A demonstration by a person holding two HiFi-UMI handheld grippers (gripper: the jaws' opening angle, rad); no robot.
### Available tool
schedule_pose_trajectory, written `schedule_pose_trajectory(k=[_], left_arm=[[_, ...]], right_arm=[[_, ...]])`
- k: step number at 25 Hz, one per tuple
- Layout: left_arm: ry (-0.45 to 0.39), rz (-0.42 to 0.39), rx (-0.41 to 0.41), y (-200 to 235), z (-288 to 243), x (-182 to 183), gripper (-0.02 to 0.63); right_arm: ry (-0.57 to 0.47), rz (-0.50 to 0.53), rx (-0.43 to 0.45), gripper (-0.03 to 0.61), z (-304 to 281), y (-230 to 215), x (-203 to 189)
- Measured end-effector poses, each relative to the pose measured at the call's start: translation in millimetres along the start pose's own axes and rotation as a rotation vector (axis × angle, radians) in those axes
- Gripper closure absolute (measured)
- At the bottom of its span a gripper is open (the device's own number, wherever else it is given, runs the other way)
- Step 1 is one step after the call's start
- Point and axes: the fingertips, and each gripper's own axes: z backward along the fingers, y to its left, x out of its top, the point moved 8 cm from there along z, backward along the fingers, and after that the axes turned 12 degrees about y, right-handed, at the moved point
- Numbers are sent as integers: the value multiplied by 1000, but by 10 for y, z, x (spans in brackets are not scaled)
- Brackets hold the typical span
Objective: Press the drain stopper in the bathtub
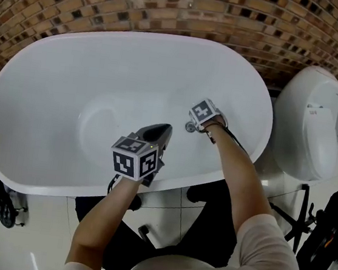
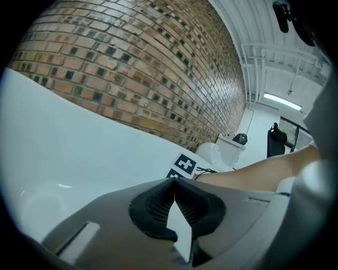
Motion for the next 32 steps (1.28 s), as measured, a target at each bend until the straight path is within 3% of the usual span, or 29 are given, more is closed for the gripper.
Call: schedule_pose_trajectory(k=[9,12,15,18,32], left_arm=[[-73,5,12,-366,466,-5,607],[-99,-5,29,-486,616,-17,607],[-124,-9,42,-588,738,-10,607],[-147,-21,44,-693,876,3,607],[-237,-85,33,-1165,1344,-65,607]], right_arm=[[-123,-26,-19,565,778,139,-167],[-141,-17,-85,565,1056,129,-289],[-173,-3,-92,565,1297,174,-373],[-213,15,-183,565,1543,119,-456],[-446,45,-273,565,2545,479,-944]])
